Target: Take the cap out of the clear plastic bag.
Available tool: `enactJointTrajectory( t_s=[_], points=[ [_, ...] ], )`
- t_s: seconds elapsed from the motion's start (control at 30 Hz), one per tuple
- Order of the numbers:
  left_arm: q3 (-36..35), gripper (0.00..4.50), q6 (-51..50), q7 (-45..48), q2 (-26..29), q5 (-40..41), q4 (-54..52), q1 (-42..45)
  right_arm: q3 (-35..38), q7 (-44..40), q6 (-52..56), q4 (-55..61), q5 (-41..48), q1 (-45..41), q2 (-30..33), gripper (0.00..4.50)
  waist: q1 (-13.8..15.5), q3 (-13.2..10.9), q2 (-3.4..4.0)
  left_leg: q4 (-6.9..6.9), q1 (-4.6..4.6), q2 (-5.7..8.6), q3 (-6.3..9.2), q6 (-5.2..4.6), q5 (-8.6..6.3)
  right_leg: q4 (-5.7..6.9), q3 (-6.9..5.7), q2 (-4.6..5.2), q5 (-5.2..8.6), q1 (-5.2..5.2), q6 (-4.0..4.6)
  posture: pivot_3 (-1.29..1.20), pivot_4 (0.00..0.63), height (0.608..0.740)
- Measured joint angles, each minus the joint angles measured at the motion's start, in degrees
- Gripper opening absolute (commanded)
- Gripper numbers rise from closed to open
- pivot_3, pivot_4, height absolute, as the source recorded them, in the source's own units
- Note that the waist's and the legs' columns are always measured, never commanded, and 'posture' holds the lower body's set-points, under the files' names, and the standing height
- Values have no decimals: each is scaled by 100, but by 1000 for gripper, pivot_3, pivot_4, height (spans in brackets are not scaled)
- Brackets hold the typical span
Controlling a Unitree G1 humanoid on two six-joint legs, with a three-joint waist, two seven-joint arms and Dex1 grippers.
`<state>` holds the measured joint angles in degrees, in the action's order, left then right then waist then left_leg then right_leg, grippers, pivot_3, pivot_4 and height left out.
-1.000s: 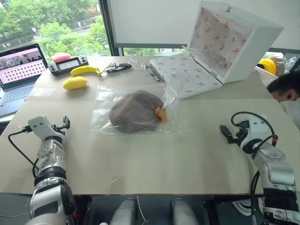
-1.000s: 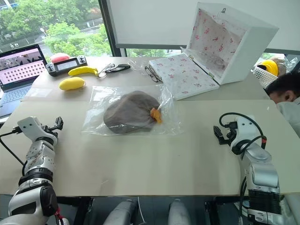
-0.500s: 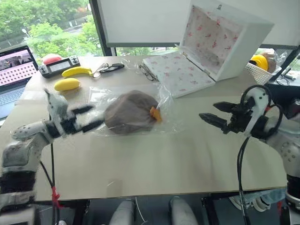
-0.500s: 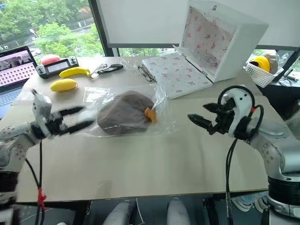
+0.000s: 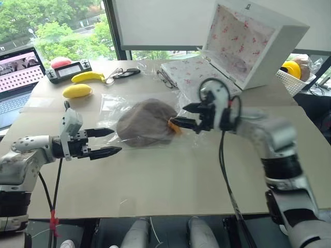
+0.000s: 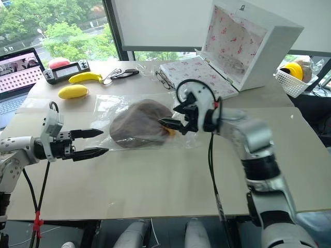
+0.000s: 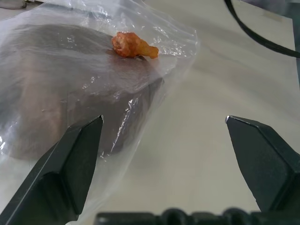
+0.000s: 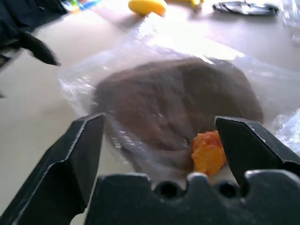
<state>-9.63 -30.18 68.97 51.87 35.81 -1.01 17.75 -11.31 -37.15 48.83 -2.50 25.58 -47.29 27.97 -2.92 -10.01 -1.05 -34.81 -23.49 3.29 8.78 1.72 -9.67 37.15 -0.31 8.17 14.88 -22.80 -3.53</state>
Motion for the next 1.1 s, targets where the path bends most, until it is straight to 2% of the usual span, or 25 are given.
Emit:
enactJointTrajectory(
  t_s=[0.13,0.33,0.6,0.97,1.1],
  points=[
    [-18,4500,-60,-105,-9,2,-75,22,-315,-136,-546,-1176,-567,-107,-312,4426,3,0,0,-1,-13,0,-7,3,1,10,11,-1,-2,-25,3,0,150,740],
    [-21,4500,-230,-238,-36,21,-335,30,-391,-267,-1538,-2930,-1250,-618,-774,4426,-105,0,0,-1,-4,-2,-18,5,3,20,28,-6,-4,-27,5,0,150,740],
    [-25,4500,-366,-347,-59,28,-415,30,-333,-320,-2174,-3923,-1640,-827,-1203,4426,-140,0,0,-1,24,-19,-62,5,3,49,94,-35,-4,-37,6,0,150,740],
    [-33,4500,-343,-477,-159,-10,-427,49,-155,-319,-2320,-4037,-1953,-824,-1344,883,-128,0,0,-4,31,-36,-73,5,2,60,111,-54,-6,-40,10,0,150,740],
    [-26,4500,-213,-586,-218,-241,-270,143,-97,-314,-2311,-3910,-1993,-745,-1368,883,-128,0,0,-4,32,-39,-75,6,2,61,112,-56,-8,-42,12,0,150,740]
  ],
)
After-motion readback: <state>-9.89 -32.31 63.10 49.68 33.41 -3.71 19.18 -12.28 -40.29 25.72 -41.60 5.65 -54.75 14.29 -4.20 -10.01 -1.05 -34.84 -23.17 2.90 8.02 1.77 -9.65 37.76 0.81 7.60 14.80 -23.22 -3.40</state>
